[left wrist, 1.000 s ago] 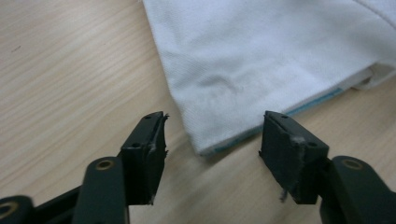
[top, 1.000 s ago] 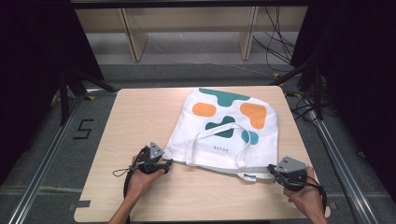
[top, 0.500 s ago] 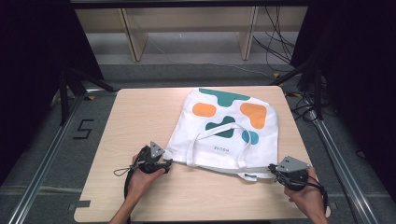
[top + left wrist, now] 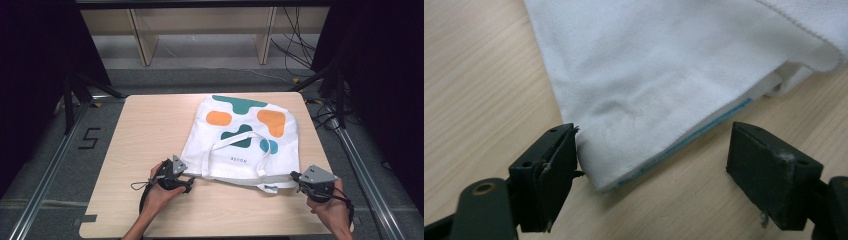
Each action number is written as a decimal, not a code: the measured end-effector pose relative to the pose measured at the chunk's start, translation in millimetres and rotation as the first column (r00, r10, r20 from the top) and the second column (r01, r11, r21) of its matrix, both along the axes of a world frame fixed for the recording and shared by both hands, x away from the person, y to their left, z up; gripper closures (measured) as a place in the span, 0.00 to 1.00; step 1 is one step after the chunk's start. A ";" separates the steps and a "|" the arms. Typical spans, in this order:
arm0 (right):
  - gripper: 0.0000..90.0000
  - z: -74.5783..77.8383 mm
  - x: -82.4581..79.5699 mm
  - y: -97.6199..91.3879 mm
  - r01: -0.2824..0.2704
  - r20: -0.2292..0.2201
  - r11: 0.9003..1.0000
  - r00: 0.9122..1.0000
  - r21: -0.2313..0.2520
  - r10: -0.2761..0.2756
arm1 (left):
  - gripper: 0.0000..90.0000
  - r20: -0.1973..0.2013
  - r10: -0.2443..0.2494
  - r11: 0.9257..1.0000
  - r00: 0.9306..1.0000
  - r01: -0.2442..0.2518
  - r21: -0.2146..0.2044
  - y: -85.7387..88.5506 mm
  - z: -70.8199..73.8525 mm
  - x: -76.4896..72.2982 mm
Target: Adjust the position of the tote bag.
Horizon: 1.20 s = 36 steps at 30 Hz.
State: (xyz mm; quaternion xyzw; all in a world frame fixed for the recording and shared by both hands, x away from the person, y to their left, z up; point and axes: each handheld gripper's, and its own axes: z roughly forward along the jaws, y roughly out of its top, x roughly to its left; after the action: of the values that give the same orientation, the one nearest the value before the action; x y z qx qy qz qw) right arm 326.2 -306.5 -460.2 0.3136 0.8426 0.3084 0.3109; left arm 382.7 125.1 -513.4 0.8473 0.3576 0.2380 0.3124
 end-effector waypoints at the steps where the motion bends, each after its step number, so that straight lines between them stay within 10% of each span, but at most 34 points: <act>1: 0.99 2.2 -1.3 0.5 0.016 0.004 1.000 1.000 0.014 -0.016 | 0.22 0.003 0.006 1.000 1.000 -0.006 0.009 -0.5 0.2 0.0; 8: 0.99 5.8 -1.0 -6.8 0.027 0.017 0.999 0.999 0.018 -0.027 | 0.26 0.056 0.049 0.998 0.997 -0.051 0.044 1.9 2.5 3.6; 13: 0.99 -0.1 -0.1 -7.4 0.018 -0.010 1.000 1.000 0.009 -0.017 | 0.52 0.037 0.024 0.999 0.999 -0.023 -0.027 9.5 2.1 7.2; 17: 0.95 -6.8 -2.2 -1.3 0.006 -0.038 1.000 0.999 -0.003 -0.006 | 0.75 0.190 0.002 0.998 0.982 -0.013 0.060 3.8 3.6 8.7; 23: 0.75 -22.7 -6.2 14.2 -0.007 -0.140 0.996 0.990 -0.086 -0.005 | 0.92 0.173 -0.039 0.999 0.984 0.036 0.020 6.4 7.8 6.9; 26: 0.68 -28.1 -3.5 15.9 -0.006 -0.093 0.975 0.996 -0.221 -0.015 | 0.94 0.212 -0.062 0.996 0.975 0.049 0.068 4.2 13.0 -4.3; 31: 0.86 -28.5 5.4 0.6 -0.016 -0.089 0.983 0.996 -0.183 -0.001 | 0.95 0.168 -0.126 0.989 0.978 0.109 0.103 6.8 13.1 -33.4; 36: 0.92 -15.2 -7.1 -2.6 -0.015 -0.052 0.992 0.999 -0.124 0.009 | 0.93 0.117 -0.123 0.992 0.985 0.121 0.026 17.5 15.9 -58.6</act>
State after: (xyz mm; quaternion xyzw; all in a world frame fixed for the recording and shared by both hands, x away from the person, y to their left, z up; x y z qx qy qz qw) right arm 319.2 -309.1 -475.5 0.2963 0.8696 0.2493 0.3062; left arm 324.0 142.7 -497.4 0.8550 0.2835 0.2714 0.3389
